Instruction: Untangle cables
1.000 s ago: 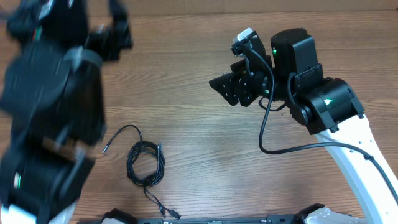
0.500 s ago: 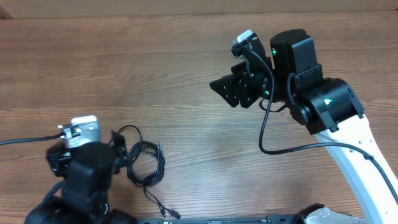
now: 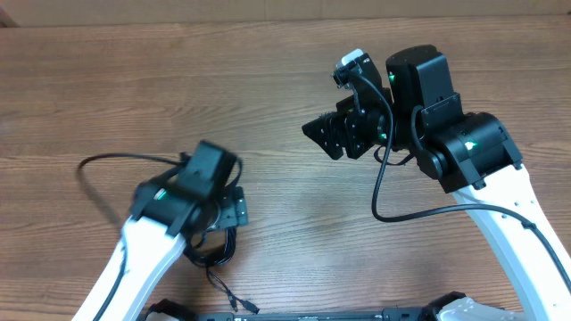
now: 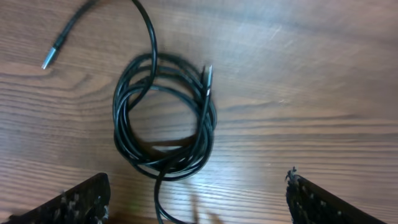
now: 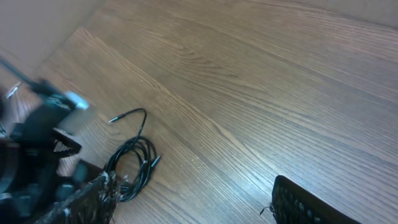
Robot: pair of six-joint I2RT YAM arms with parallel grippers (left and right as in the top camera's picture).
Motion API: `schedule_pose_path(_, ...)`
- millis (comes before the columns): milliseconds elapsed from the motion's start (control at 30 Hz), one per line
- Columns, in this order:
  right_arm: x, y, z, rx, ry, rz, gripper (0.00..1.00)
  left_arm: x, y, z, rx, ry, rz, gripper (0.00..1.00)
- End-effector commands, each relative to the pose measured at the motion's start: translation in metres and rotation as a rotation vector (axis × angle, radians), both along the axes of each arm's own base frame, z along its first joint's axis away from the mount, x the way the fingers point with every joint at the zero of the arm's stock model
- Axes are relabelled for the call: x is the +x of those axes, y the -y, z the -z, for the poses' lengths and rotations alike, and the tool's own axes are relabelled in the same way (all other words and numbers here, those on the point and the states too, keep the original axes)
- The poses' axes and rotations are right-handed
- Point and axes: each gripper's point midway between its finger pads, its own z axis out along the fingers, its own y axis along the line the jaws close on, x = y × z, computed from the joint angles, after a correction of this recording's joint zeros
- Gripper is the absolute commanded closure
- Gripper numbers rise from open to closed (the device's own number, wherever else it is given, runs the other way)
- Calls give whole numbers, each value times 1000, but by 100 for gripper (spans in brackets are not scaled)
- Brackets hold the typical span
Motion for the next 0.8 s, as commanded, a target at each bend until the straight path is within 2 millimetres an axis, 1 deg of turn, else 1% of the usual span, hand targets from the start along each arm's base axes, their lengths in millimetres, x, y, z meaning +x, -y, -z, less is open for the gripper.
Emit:
schedule_pose_path(0, 1, 4, -7, -14, 36, 24, 22, 0, 4, 29, 71, -116, 62, 10)
schedule_pose_path(200, 1, 4, -7, -14, 36, 24, 22, 5, 15, 71, 133, -247, 62, 11)
schedule_pose_path(300, 0, 5, -6, -25, 38, 13, 22, 4, 20, 89, 161, -296, 52, 12)
schedule_pose_path(433, -3, 7, -1, -55, 44, -15, 22, -1, 23, 107, 188, -319, 43, 13)
schedule_pose_path(500, -4, 7, -1, -60, 48, -21, 22, -8, 22, 115, 194, -327, 29, 13)
schedule_pose_path(700, -3, 8, -1, -67, 55, -20, 22, -33, 11, 143, 207, -352, -88, 13)
schedule_pose_path(767, -1, 9, -1, -77, 60, -10, 22, -36, 10, 149, 200, -353, -109, 14)
